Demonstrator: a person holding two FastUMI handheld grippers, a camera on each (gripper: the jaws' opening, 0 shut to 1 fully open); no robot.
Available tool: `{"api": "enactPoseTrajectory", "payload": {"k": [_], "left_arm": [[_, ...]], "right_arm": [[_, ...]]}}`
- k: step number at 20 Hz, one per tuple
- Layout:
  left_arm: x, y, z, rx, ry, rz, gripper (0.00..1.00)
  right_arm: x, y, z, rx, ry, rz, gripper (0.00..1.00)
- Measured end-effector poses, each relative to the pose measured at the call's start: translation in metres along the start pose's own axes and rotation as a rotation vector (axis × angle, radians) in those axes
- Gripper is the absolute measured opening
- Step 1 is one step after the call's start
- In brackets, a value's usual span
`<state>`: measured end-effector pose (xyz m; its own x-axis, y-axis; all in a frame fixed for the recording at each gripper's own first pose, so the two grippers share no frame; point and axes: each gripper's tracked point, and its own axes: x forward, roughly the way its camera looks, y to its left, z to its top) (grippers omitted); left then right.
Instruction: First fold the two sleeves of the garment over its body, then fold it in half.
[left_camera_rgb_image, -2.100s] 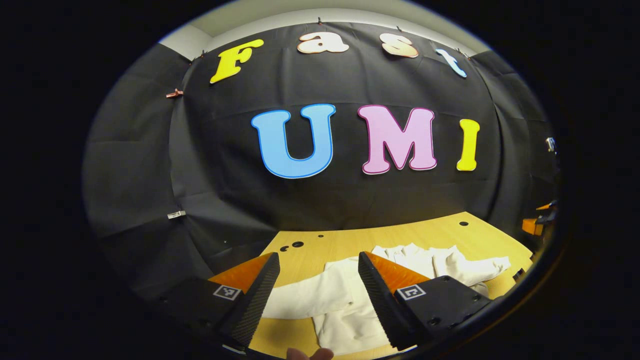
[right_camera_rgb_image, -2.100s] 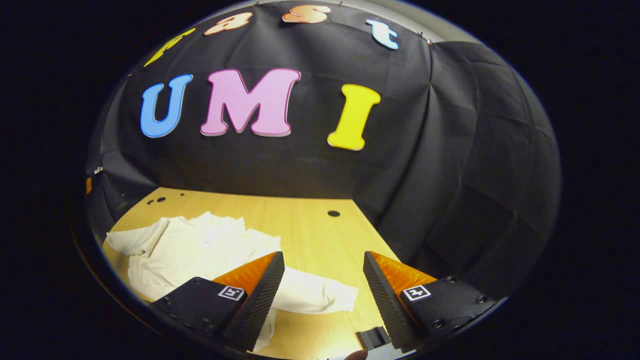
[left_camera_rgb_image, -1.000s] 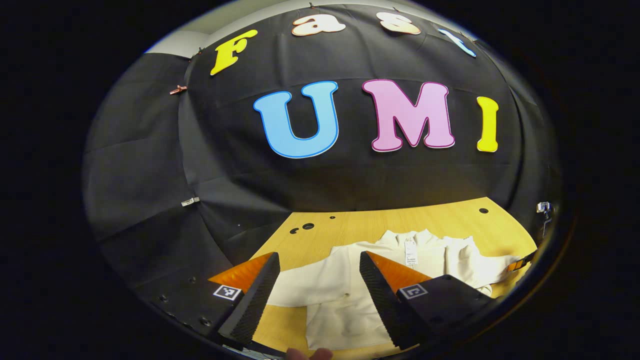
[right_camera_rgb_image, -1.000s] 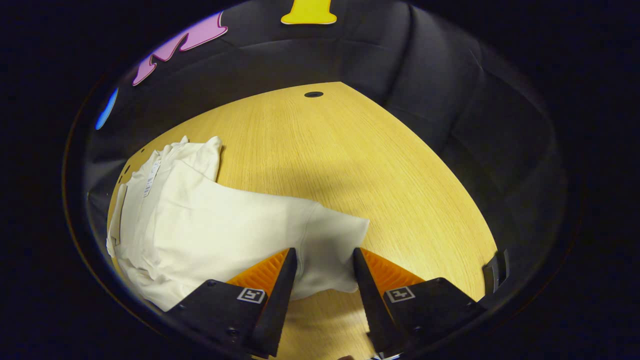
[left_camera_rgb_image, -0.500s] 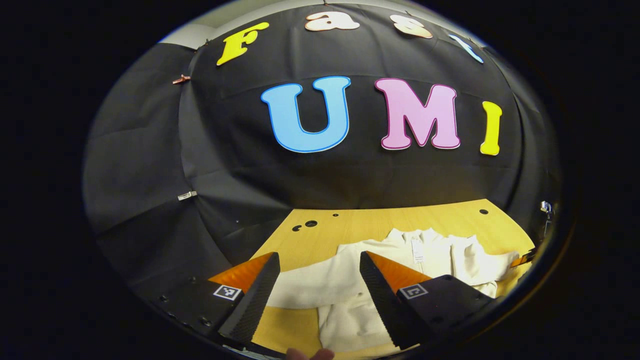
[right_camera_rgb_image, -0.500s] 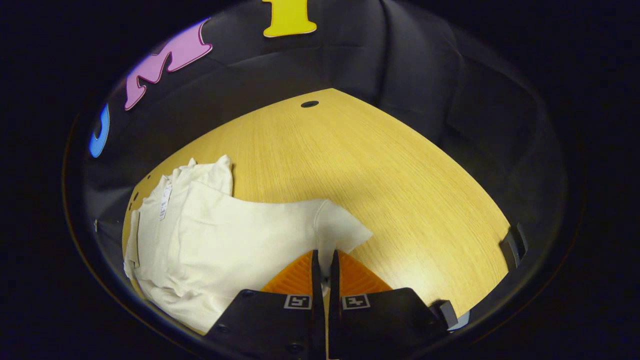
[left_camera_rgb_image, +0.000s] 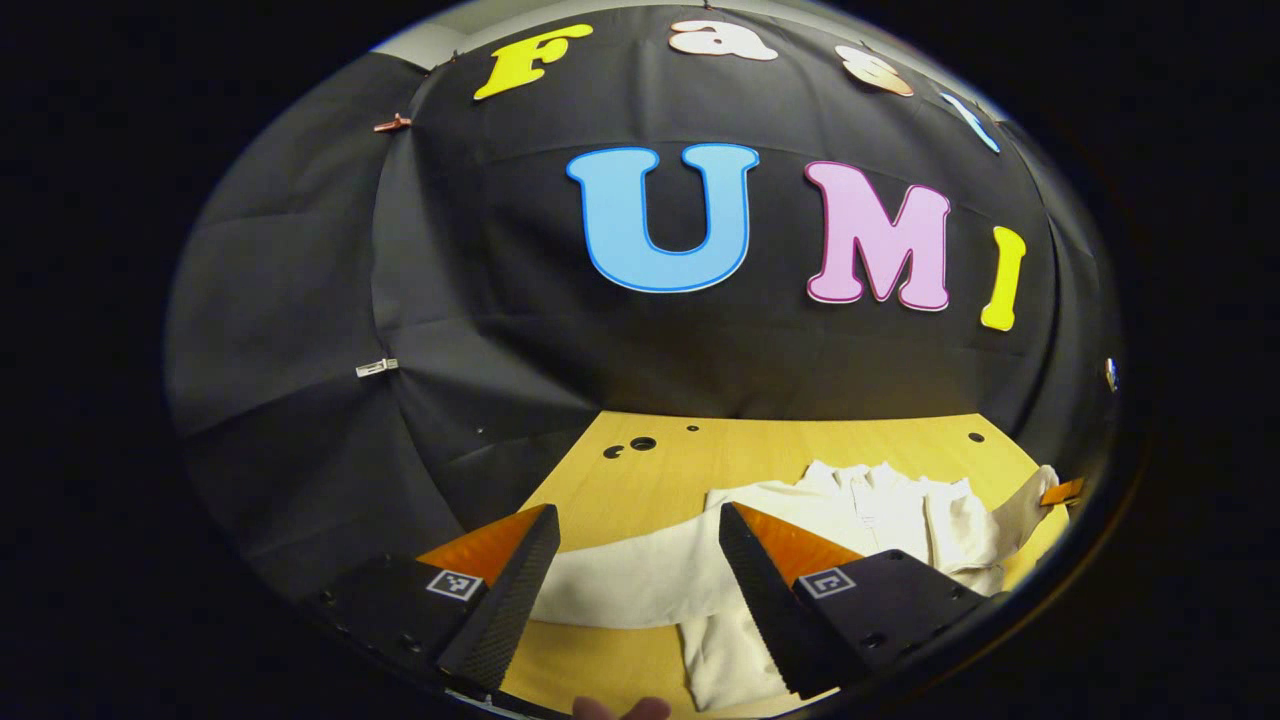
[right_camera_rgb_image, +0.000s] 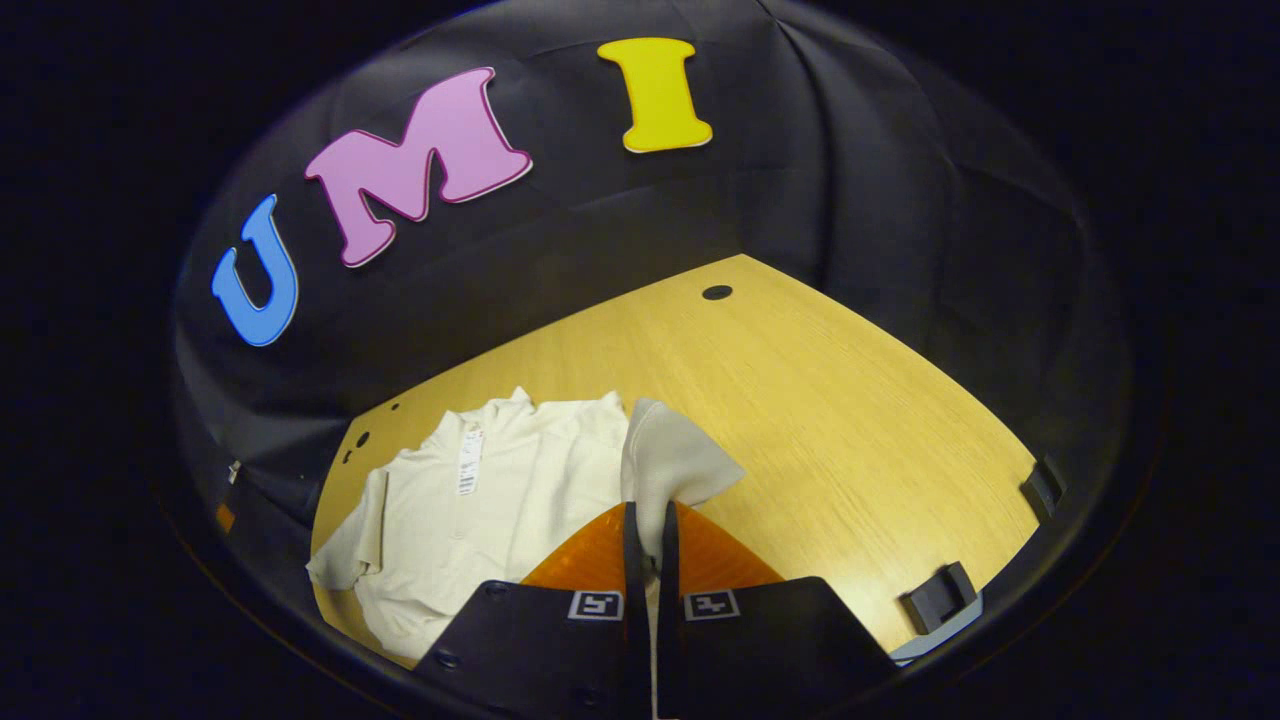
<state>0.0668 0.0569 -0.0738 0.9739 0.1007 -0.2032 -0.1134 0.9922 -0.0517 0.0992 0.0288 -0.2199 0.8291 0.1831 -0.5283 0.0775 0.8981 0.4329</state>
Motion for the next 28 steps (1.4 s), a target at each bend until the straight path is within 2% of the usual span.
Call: {"api": "enactPoseTrajectory", "payload": {"k": [9,14,20,28], "left_arm": [[0.013,0.057,-0.020,-0.021,0.026,0.036,0.99],[0.018,0.088,-0.040,-0.021,0.053,0.069,0.99],[0.026,0.121,-0.063,-0.022,0.093,0.107,0.99],[0.044,0.143,-0.097,-0.024,0.154,0.123,0.99]], "right_arm": [[-0.005,0.159,-0.026,-0.069,0.005,0.244,0.07],[0.007,0.235,-0.063,-0.103,0.061,0.349,0.07],[0.033,0.285,-0.136,-0.180,0.200,0.384,0.07],[0.059,0.295,-0.201,-0.254,0.334,0.339,0.08]]}}
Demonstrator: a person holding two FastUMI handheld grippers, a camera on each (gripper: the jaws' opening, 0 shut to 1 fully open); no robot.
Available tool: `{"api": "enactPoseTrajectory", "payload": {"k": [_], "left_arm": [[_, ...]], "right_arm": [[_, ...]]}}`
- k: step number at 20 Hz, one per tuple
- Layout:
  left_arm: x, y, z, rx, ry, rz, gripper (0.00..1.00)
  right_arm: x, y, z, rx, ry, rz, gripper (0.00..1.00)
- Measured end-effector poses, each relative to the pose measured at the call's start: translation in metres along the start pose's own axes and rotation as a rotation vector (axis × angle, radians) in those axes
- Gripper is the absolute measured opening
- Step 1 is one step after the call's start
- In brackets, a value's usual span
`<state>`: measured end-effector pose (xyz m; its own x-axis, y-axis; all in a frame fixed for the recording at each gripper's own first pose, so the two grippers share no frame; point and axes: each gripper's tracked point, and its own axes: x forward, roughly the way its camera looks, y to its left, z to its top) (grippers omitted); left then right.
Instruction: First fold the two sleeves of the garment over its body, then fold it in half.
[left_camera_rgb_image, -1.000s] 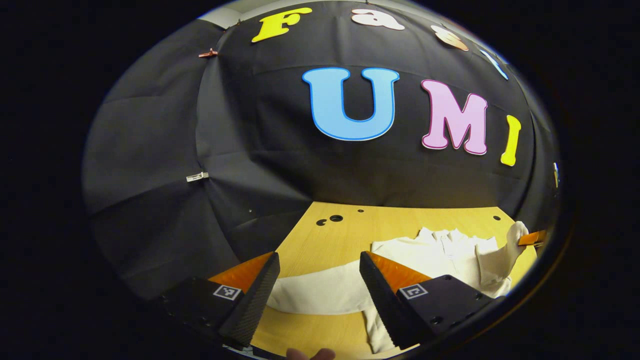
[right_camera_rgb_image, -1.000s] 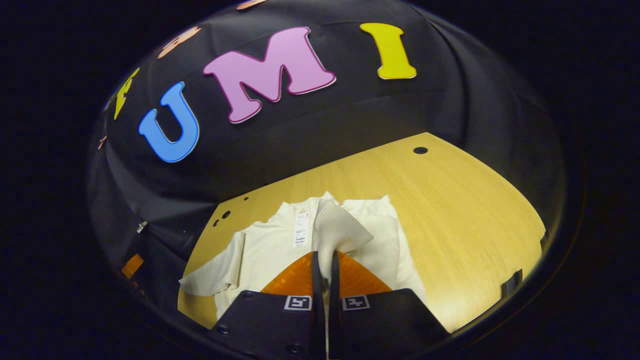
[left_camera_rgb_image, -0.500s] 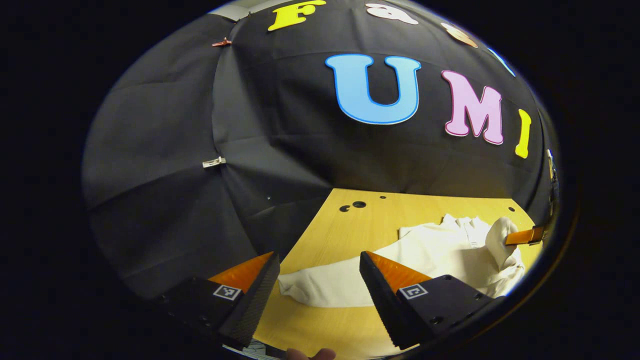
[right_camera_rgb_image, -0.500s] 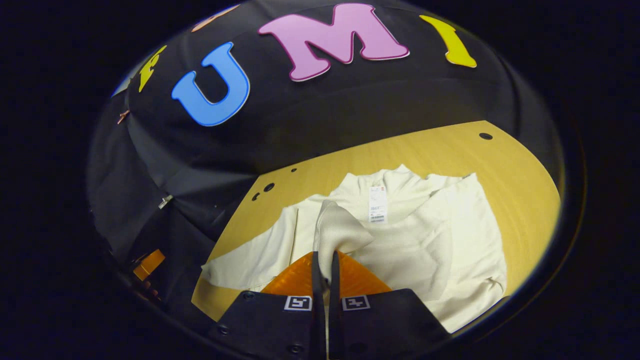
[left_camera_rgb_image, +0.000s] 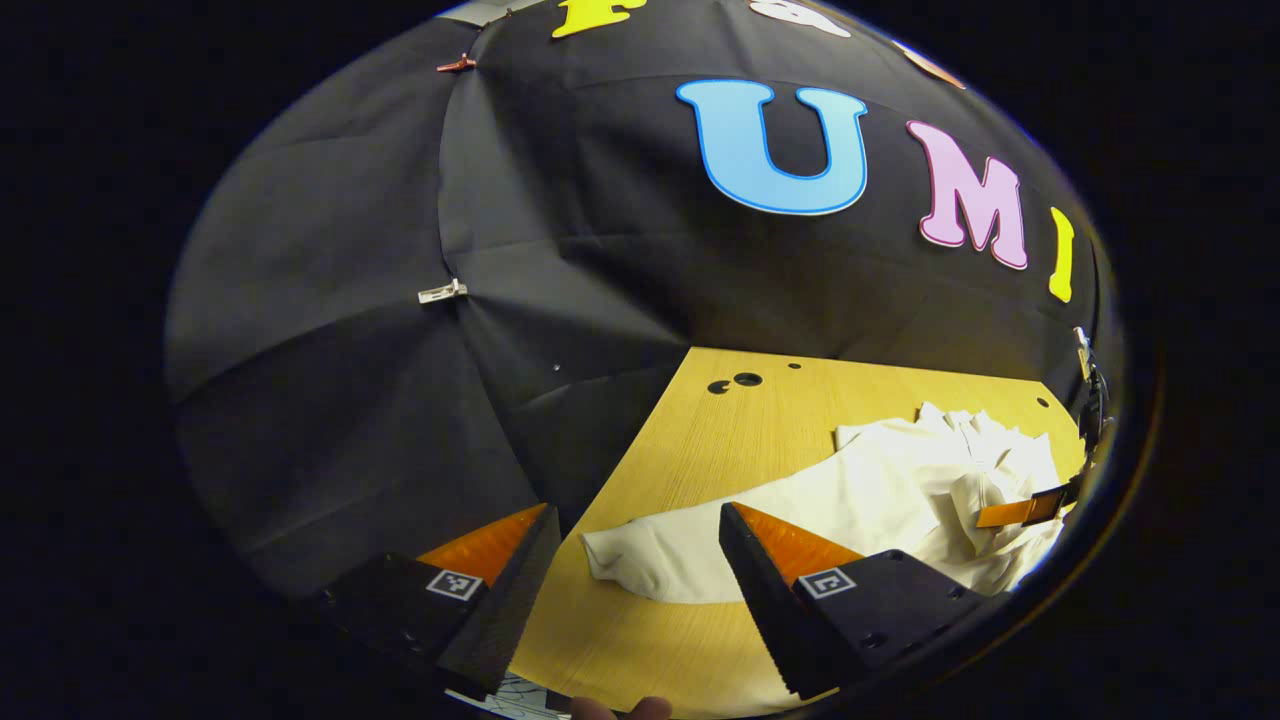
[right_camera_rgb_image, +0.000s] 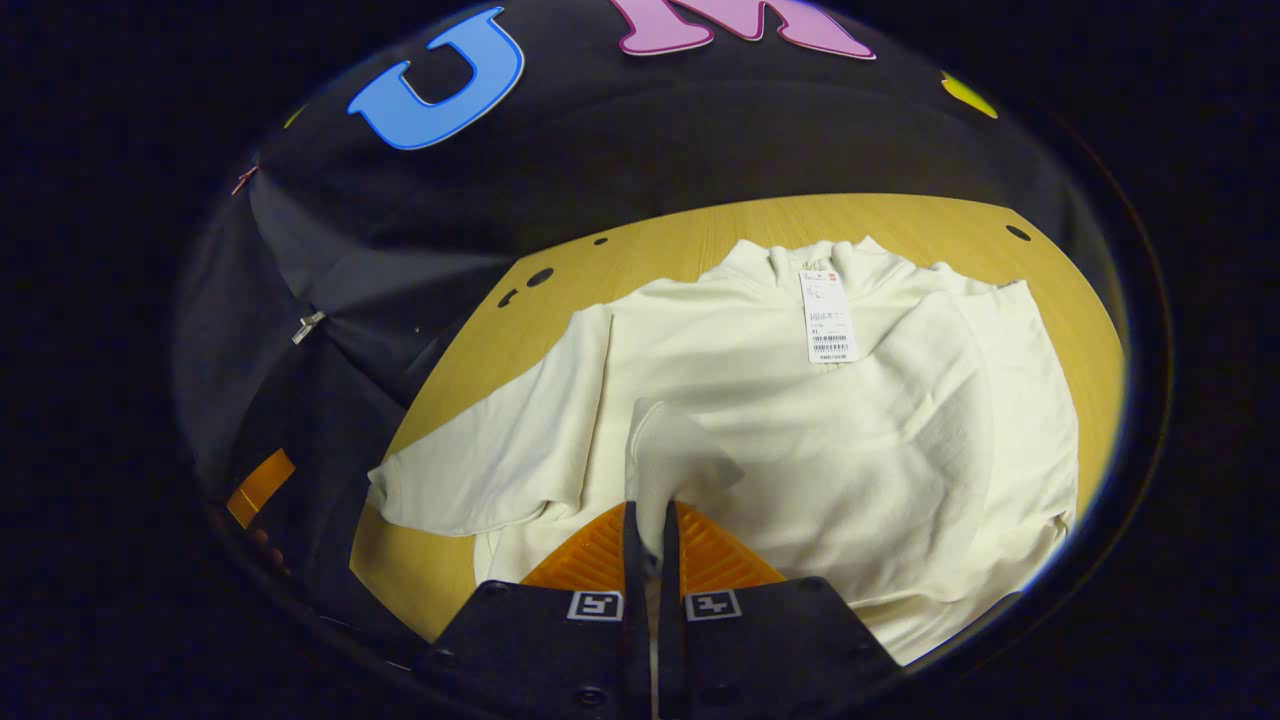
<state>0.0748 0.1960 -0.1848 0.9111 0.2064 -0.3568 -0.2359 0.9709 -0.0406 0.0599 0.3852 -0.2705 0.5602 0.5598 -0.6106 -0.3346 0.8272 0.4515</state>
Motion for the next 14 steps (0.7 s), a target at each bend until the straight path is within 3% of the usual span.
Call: {"api": "enactPoseTrajectory", "payload": {"k": [3,6,7,8,9,14], "left_arm": [[0.013,0.001,-0.015,-0.004,0.034,-0.008,0.99],[0.029,0.004,-0.036,-0.008,0.091,-0.004,0.99],[0.035,0.006,-0.042,-0.007,0.112,0.003,0.99],[0.040,0.007,-0.048,-0.007,0.133,0.006,0.99],[0.045,0.006,-0.053,-0.005,0.153,0.006,0.99],[0.069,0.011,-0.079,0.006,0.256,0.025,0.99]], "right_arm": [[0.005,0.005,-0.009,0.006,0.032,0.017,0.12],[0.007,0.015,-0.010,0.045,0.039,0.054,0.30],[0.004,0.018,-0.007,0.049,0.036,0.066,0.21],[0.003,0.022,-0.007,0.052,0.032,0.080,0.32],[0.000,0.024,-0.004,0.055,0.027,0.093,0.52],[-0.035,0.021,0.015,0.060,-0.029,0.137,0.69]]}}
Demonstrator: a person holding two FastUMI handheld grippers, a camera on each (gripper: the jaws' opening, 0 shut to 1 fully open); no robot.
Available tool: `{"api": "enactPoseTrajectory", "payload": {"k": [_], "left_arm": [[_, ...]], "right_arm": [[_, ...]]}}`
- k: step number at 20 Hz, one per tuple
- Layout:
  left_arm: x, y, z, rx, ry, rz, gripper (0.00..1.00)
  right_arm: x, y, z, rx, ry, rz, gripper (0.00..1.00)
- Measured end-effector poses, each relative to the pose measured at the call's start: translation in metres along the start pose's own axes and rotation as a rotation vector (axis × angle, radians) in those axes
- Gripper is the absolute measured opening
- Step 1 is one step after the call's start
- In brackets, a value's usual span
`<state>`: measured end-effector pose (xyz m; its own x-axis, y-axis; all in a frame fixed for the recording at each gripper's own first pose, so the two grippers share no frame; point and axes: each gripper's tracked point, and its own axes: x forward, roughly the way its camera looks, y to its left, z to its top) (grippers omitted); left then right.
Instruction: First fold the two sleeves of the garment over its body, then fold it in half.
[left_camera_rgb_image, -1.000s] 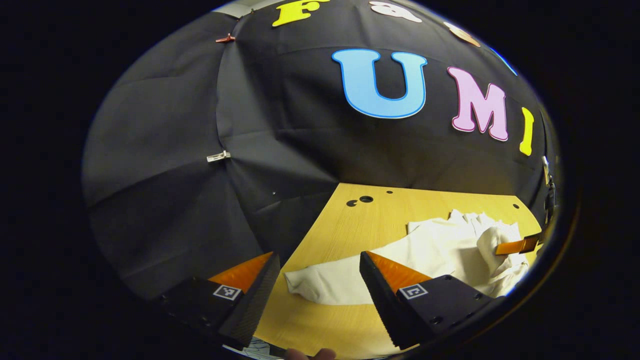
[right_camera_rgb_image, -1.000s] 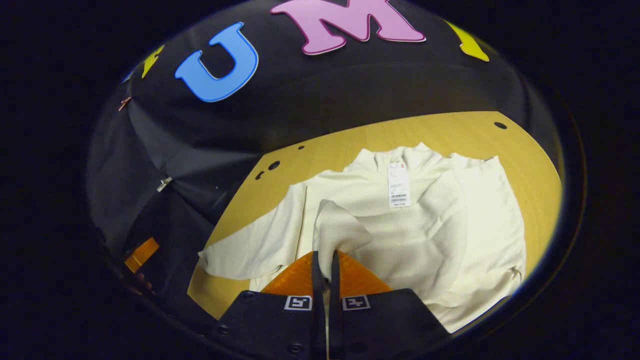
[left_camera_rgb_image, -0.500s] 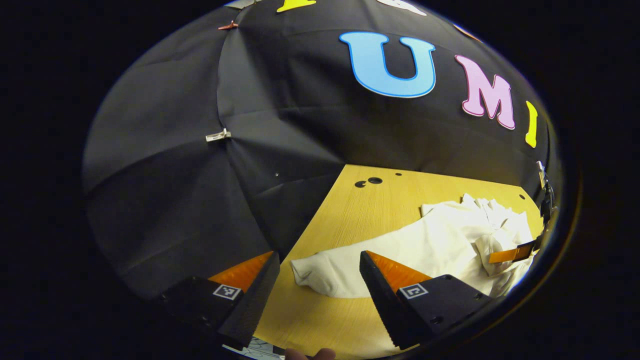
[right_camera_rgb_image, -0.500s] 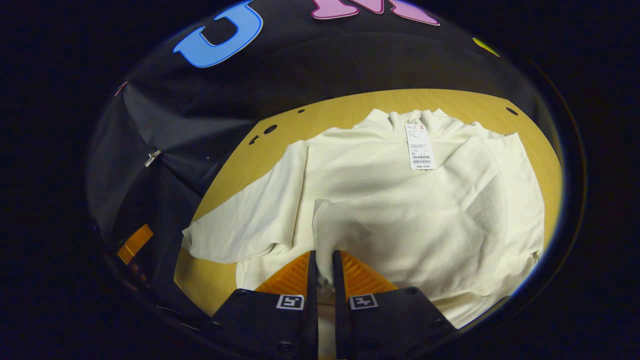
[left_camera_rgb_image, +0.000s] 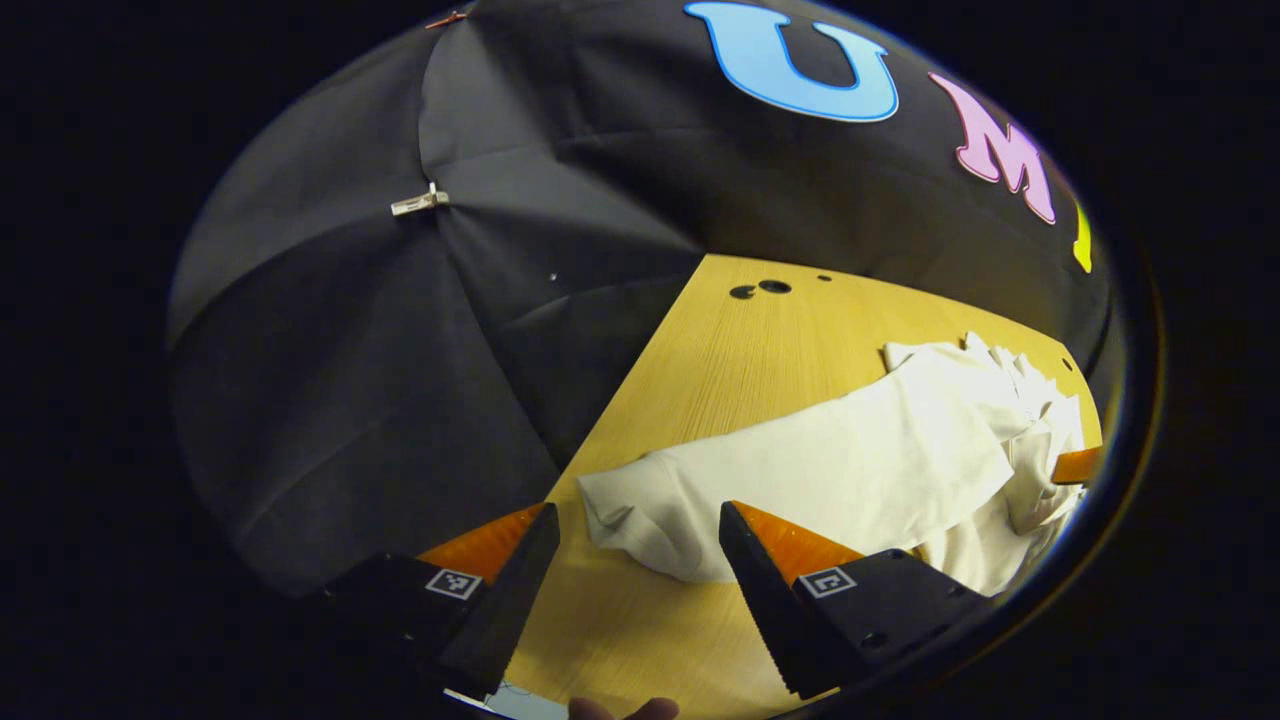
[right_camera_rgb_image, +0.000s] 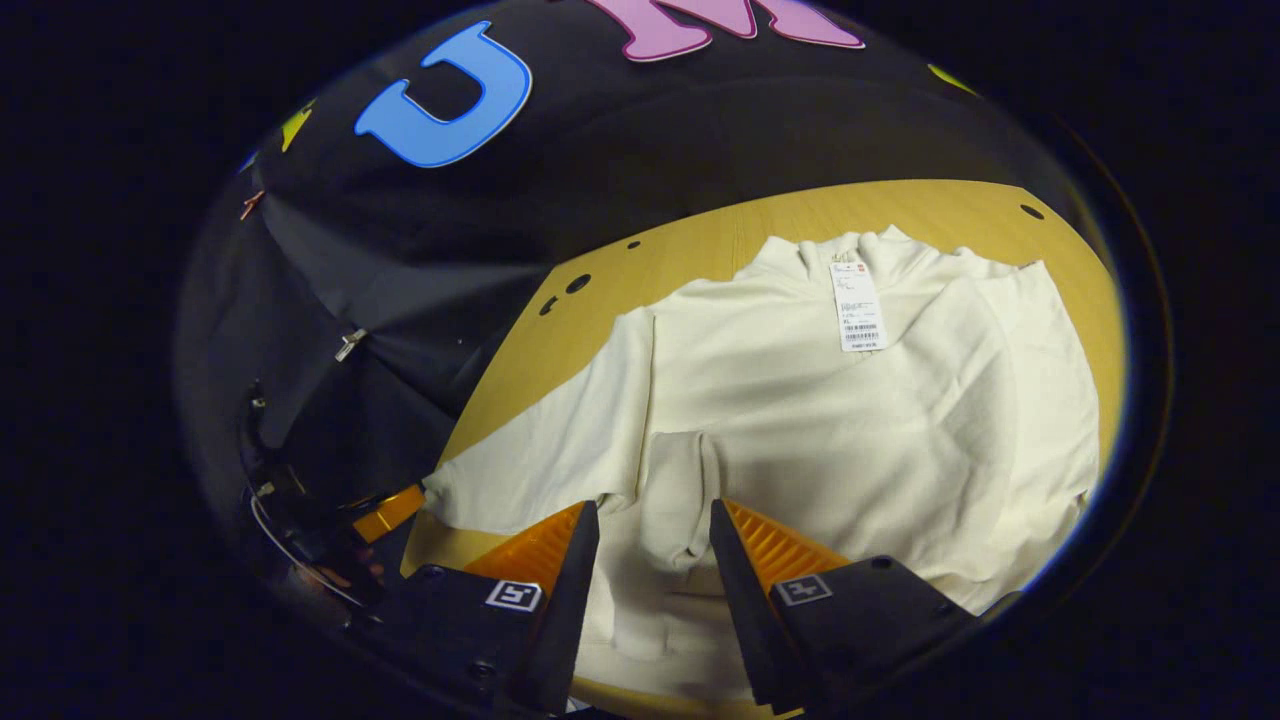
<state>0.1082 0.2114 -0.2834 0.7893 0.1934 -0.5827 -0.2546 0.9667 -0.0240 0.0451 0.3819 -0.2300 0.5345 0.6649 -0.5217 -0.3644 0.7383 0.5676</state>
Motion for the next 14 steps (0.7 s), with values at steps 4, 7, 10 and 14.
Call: {"api": "enactPoseTrajectory", "payload": {"k": [4,7,10,14], "left_arm": [[0.016,0.002,-0.015,-0.004,0.079,0.007,0.99],[0.025,0.001,-0.022,-0.013,0.123,0.007,0.98],[0.030,-0.003,-0.029,-0.002,0.163,0.010,0.97],[0.031,-0.014,-0.034,-0.043,0.198,-0.018,0.84]], "right_arm": [[-0.045,-0.017,0.018,-0.020,-0.065,-0.008,0.70],[-0.083,-0.038,0.024,-0.039,-0.101,-0.043,0.70],[-0.119,-0.058,0.022,-0.030,-0.116,-0.073,0.71],[-0.159,-0.084,0.015,0.030,-0.149,-0.119,0.70]]}}
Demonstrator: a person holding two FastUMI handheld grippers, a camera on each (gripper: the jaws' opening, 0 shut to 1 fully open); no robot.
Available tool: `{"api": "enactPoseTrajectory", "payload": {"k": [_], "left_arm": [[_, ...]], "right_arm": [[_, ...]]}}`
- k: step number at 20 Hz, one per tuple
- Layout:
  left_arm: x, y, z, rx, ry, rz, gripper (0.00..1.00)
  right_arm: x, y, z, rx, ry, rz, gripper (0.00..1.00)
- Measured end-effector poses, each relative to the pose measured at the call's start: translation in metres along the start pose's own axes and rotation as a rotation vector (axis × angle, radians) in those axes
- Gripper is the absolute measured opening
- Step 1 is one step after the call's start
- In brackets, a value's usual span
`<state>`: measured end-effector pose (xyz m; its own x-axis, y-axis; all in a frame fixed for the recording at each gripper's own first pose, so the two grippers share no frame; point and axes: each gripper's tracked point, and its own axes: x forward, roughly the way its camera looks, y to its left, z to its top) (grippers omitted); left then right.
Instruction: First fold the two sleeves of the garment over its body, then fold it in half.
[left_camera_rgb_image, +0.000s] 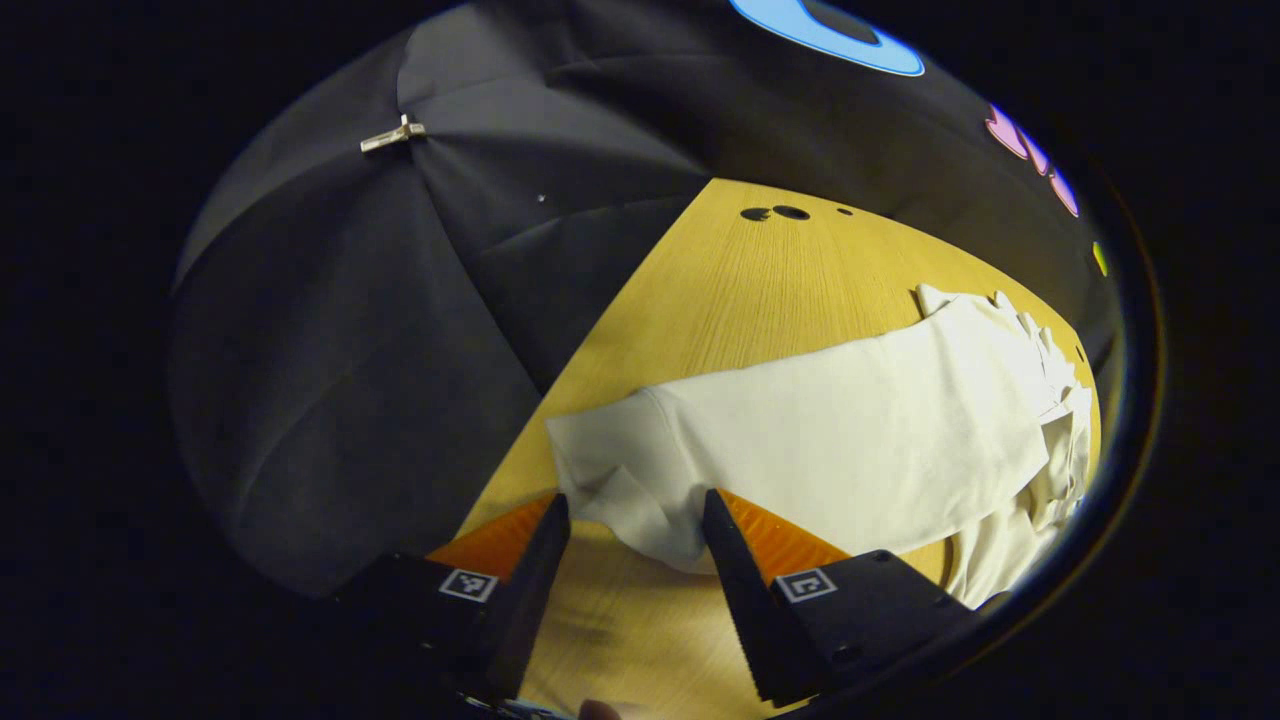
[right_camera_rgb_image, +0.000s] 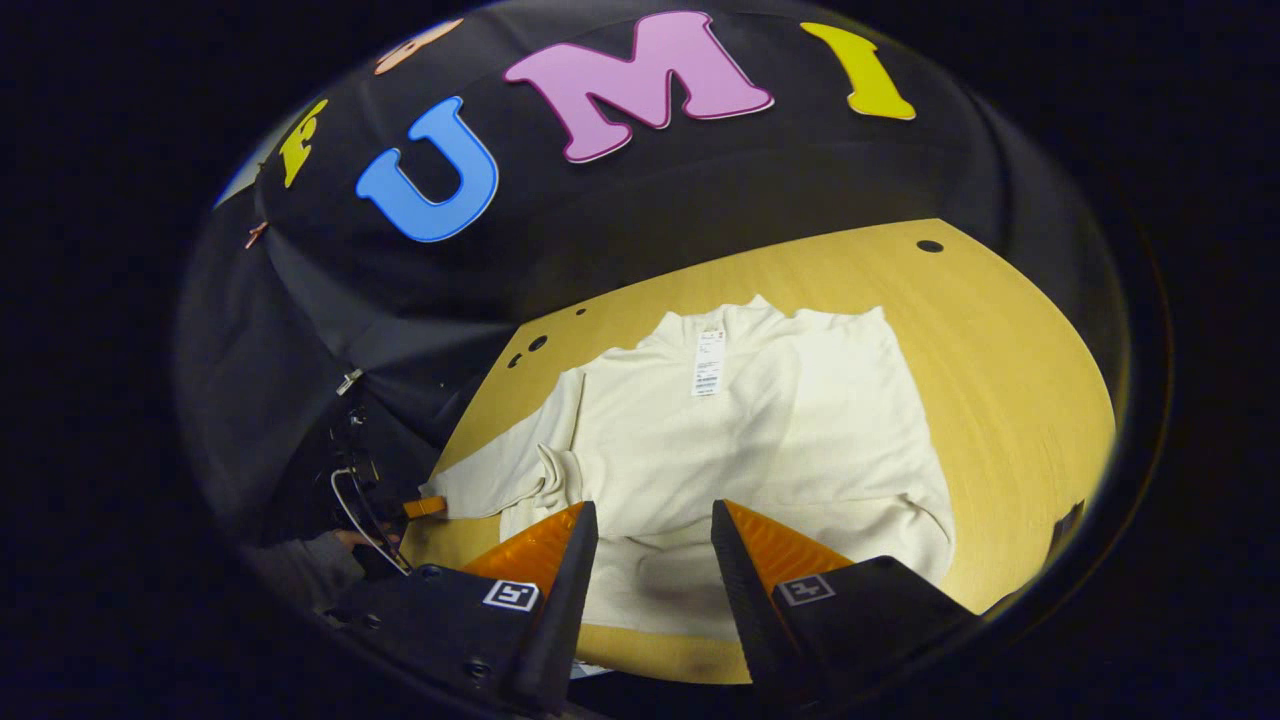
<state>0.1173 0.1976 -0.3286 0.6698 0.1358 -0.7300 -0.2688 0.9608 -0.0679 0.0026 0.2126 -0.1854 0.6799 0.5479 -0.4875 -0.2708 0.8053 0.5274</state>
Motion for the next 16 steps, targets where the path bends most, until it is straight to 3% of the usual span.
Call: {"api": "enactPoseTrajectory", "payload": {"k": [3,6,7,10,14,16], "left_arm": [[-0.001,-0.008,0.001,0.011,-0.002,-0.037,0.60],[0.001,-0.016,0.004,0.055,0.015,-0.047,0.24],[0.001,-0.015,0.007,0.063,0.016,-0.034,0.18],[-0.006,-0.020,0.013,0.094,0.003,0.011,0.07],[-0.040,-0.041,0.040,0.118,-0.118,0.027,0.06],[-0.064,-0.065,0.055,0.115,-0.182,-0.004,0.06]], "right_arm": [[-0.017,-0.019,-0.005,0.031,-0.009,-0.025,0.70],[-0.031,-0.032,-0.009,0.059,-0.016,-0.038,0.70],[-0.035,-0.035,-0.011,0.066,-0.017,-0.040,0.70],[-0.047,-0.046,-0.012,0.068,-0.024,-0.044,0.70],[-0.061,-0.066,-0.012,0.081,-0.026,-0.055,0.71],[-0.065,-0.074,-0.012,0.085,-0.020,-0.056,0.70]]}}
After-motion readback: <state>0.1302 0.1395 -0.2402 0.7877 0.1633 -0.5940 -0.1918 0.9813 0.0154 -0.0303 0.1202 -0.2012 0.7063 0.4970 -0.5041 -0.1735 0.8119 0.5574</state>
